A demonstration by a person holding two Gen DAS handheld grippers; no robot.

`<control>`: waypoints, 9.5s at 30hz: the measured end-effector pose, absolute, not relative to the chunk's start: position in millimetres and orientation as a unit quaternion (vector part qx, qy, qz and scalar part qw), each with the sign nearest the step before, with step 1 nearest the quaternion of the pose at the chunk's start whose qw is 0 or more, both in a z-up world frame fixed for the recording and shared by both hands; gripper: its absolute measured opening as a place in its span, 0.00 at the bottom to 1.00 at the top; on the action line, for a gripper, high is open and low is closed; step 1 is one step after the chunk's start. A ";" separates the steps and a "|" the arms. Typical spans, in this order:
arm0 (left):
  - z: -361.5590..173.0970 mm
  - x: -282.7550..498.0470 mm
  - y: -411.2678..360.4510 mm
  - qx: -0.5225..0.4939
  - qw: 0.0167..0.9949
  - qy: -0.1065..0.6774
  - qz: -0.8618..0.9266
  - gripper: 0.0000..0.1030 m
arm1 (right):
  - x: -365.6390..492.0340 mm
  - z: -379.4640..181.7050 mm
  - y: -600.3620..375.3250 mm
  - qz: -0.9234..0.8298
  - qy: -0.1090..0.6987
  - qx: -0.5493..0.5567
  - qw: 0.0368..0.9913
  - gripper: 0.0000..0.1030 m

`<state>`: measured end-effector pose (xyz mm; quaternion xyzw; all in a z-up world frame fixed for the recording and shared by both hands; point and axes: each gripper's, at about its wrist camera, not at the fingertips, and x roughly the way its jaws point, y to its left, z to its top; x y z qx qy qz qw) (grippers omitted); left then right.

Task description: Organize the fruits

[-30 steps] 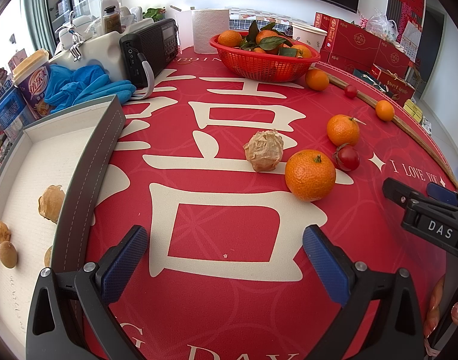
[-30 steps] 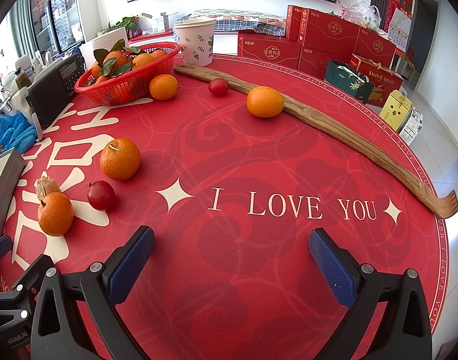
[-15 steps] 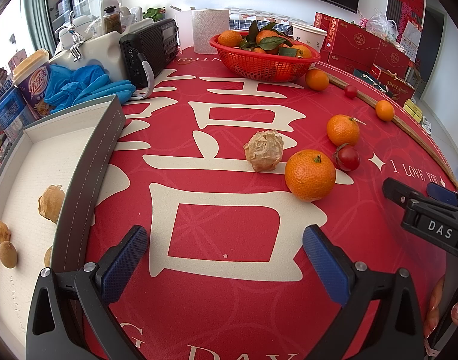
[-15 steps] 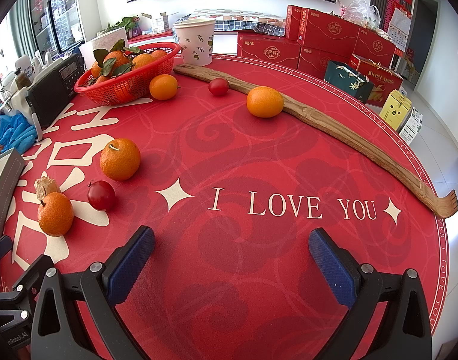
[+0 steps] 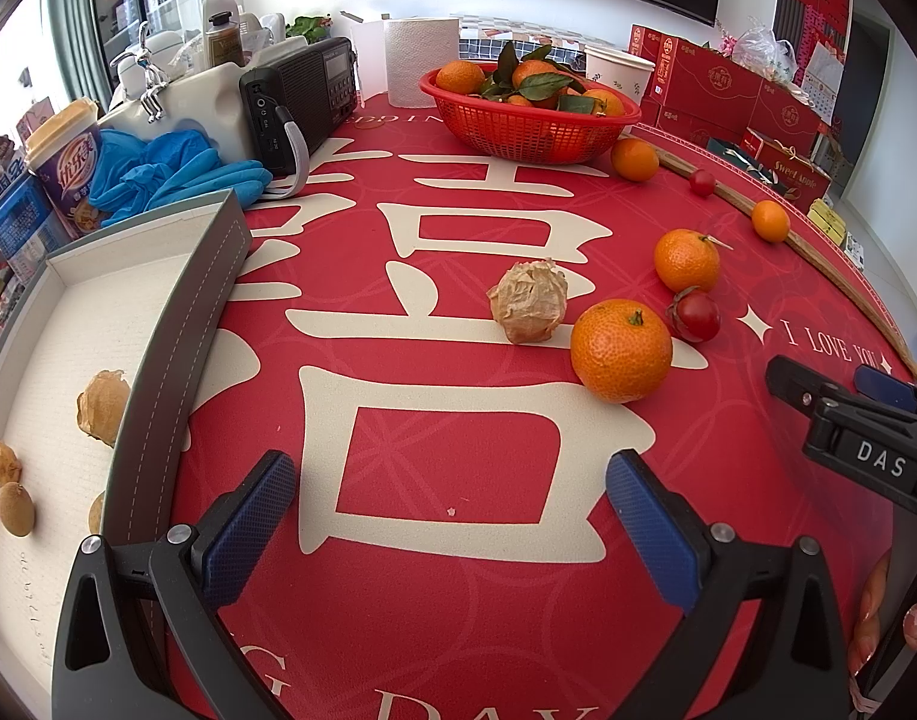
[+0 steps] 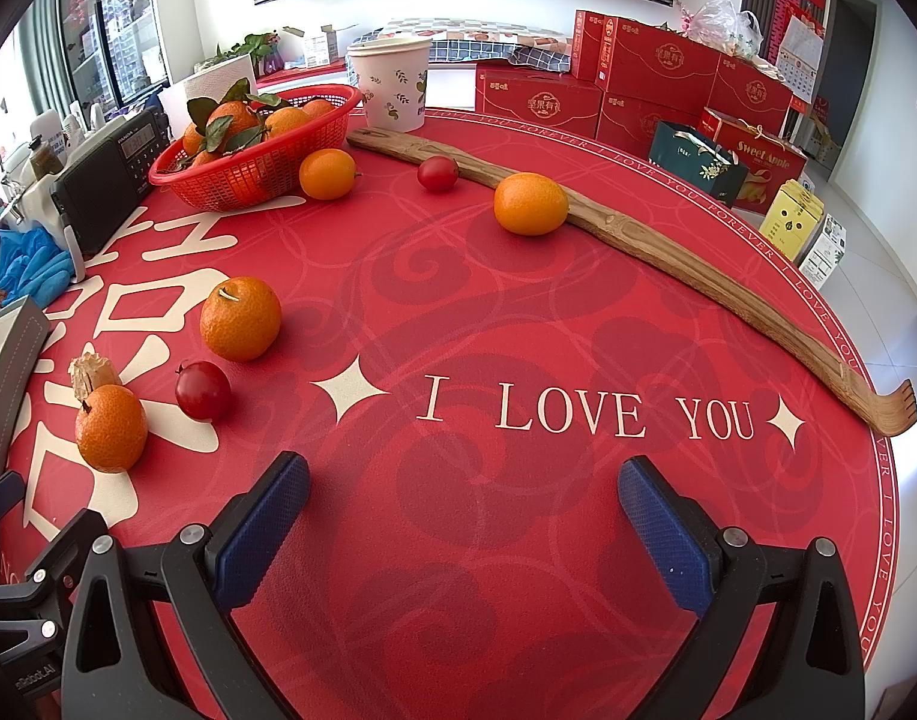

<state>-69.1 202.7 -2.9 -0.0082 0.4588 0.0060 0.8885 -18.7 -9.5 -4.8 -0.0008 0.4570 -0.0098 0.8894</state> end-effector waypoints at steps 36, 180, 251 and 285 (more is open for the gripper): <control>-3.1 -70.7 208.3 0.002 0.889 0.458 -0.015 1.00 | -1.0 0.7 73.8 0.102 0.431 -0.048 0.896 0.53; 4.3 -100.8 215.8 -0.006 0.899 0.439 -0.002 0.81 | -23.6 -1.6 -7.9 0.027 0.474 0.021 0.880 1.00; 21.0 -86.2 222.3 -0.009 0.922 0.386 0.018 0.25 | -12.0 13.3 44.5 0.170 0.427 0.028 0.888 0.35; 57.3 -113.3 285.0 -0.065 0.941 0.319 0.091 0.25 | -16.6 26.6 95.4 0.238 0.416 0.046 0.876 0.35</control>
